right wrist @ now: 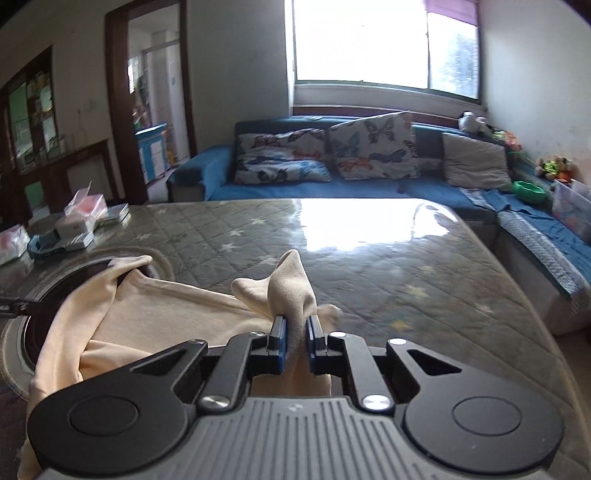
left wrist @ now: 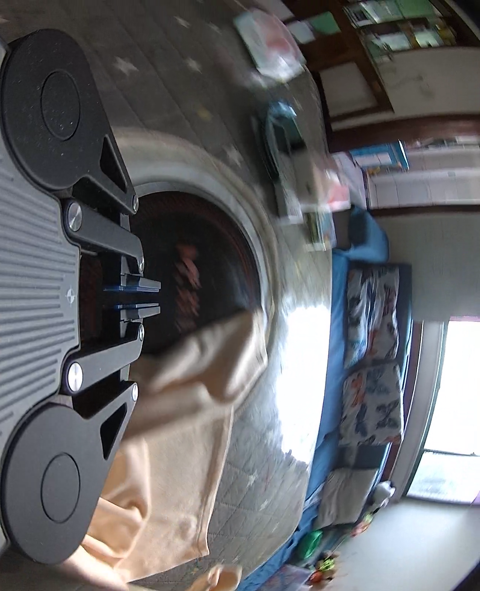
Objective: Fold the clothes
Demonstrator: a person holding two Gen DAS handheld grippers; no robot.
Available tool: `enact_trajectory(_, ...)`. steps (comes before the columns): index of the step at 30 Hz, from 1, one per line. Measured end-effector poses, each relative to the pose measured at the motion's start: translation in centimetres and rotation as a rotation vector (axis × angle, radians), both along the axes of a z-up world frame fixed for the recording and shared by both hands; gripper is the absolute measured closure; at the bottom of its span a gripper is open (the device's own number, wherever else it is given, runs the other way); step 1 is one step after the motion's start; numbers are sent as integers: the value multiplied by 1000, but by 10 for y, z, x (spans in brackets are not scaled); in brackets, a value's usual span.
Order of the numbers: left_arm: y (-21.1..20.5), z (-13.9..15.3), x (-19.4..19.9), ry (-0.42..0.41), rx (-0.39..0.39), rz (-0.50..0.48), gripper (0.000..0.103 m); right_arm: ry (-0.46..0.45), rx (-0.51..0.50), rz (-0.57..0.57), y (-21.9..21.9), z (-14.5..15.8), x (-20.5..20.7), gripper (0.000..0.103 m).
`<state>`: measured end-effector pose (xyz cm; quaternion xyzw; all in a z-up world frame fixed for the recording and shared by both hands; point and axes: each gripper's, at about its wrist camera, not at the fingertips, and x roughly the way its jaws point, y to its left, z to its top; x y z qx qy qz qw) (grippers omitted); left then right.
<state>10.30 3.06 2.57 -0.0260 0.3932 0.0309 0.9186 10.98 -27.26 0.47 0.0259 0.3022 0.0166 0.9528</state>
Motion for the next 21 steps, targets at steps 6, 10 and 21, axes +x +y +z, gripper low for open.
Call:
enact_trajectory(6,14,-4,-24,31,-7,19,95,-15,23,-117,-34,0,-50,93)
enact_trajectory(10,-4,6,-18,1,-33,-30,81,14,13,-181,-47,-12,-74,93)
enact_trajectory(21,-81,2,61,-34,82,-114,43,84,41,-242,-62,-37,-95,92)
